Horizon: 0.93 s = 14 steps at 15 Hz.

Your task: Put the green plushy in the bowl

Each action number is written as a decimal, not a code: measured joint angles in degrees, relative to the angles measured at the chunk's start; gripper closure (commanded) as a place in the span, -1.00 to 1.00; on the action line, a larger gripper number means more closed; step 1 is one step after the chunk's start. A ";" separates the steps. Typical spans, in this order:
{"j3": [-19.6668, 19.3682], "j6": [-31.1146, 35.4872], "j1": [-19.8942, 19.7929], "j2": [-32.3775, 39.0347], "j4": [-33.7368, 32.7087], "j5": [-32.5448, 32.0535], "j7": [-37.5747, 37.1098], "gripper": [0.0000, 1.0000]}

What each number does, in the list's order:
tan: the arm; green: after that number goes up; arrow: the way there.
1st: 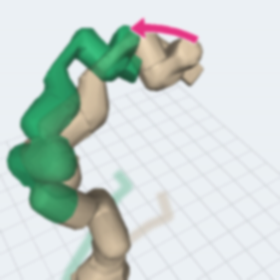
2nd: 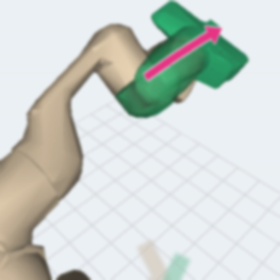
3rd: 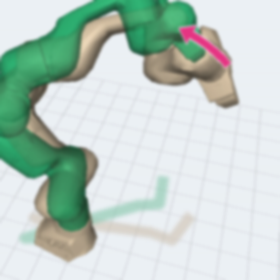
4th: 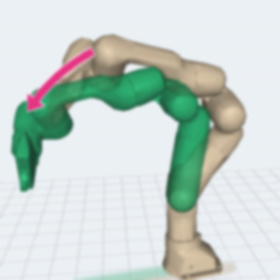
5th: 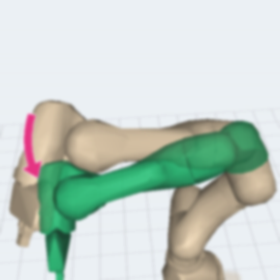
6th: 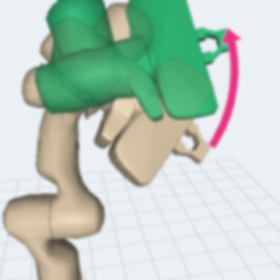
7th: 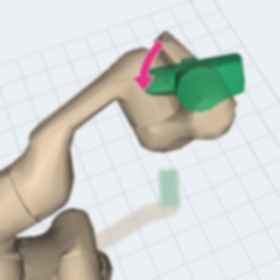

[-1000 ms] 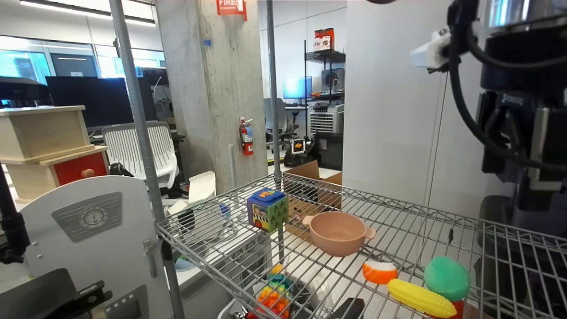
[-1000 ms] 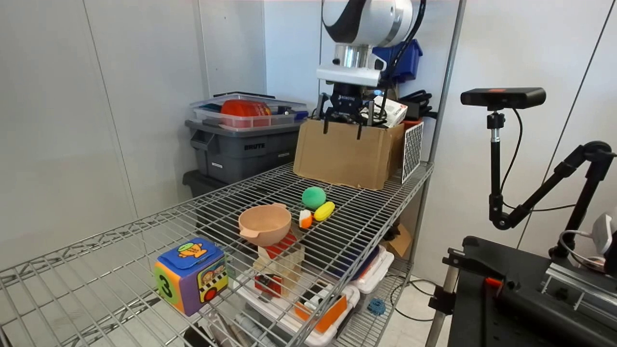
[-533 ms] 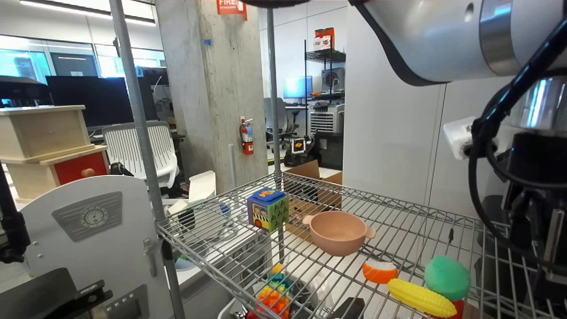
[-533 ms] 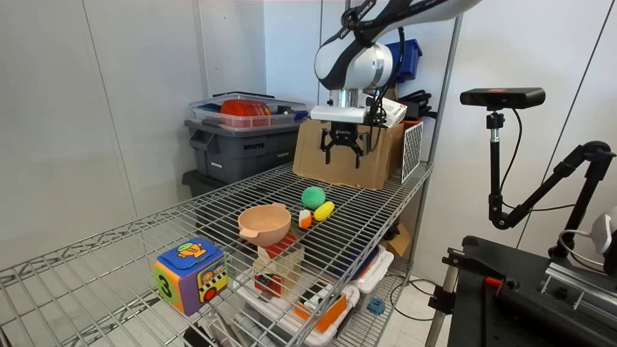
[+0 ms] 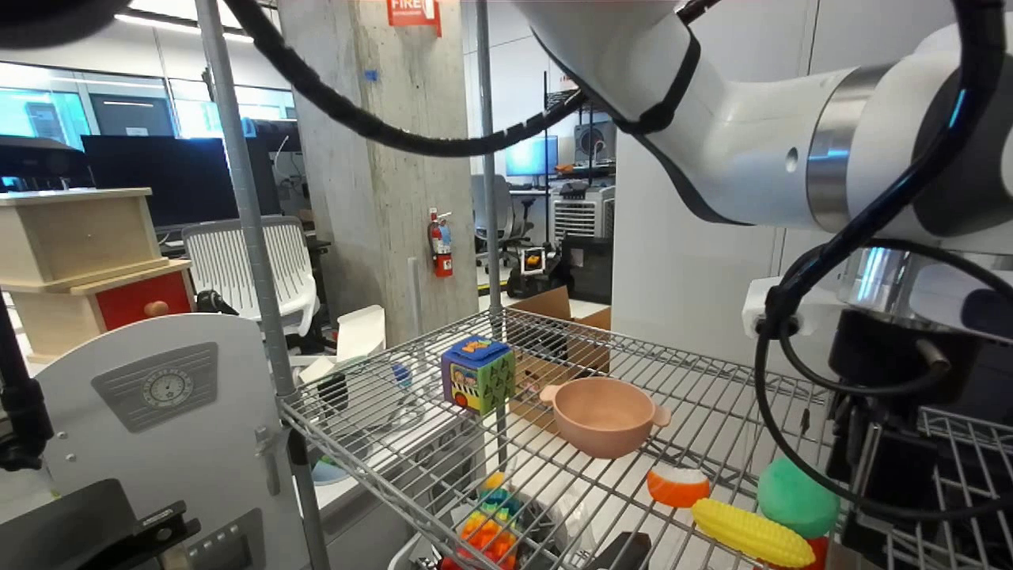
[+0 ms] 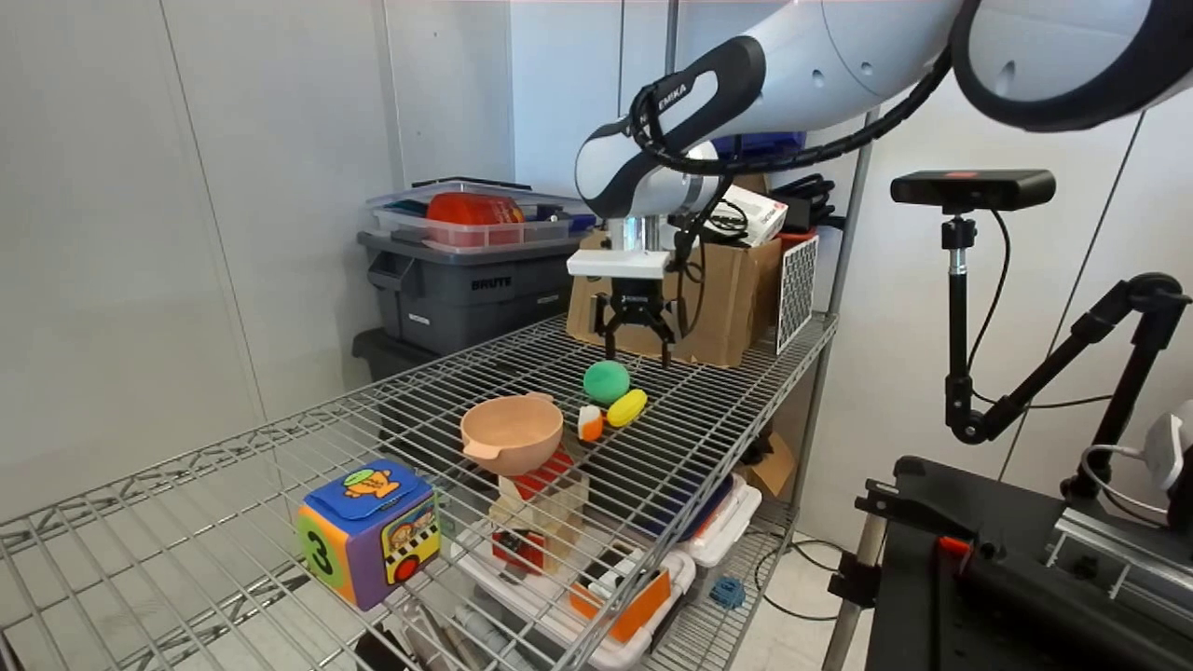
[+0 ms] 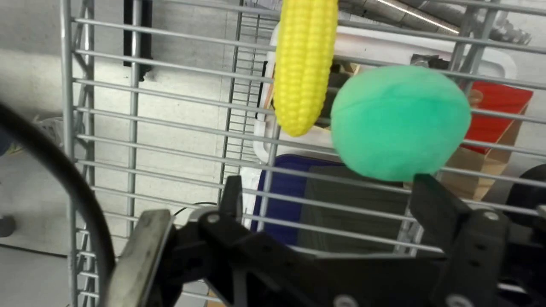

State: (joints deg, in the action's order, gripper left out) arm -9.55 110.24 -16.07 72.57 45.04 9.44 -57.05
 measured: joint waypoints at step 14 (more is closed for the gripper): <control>5.67 -1.50 1.29 10.77 -18.07 0.02 -6.71 0.16</control>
State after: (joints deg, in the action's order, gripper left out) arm -3.88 108.74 -14.78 83.34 26.97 9.46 -63.76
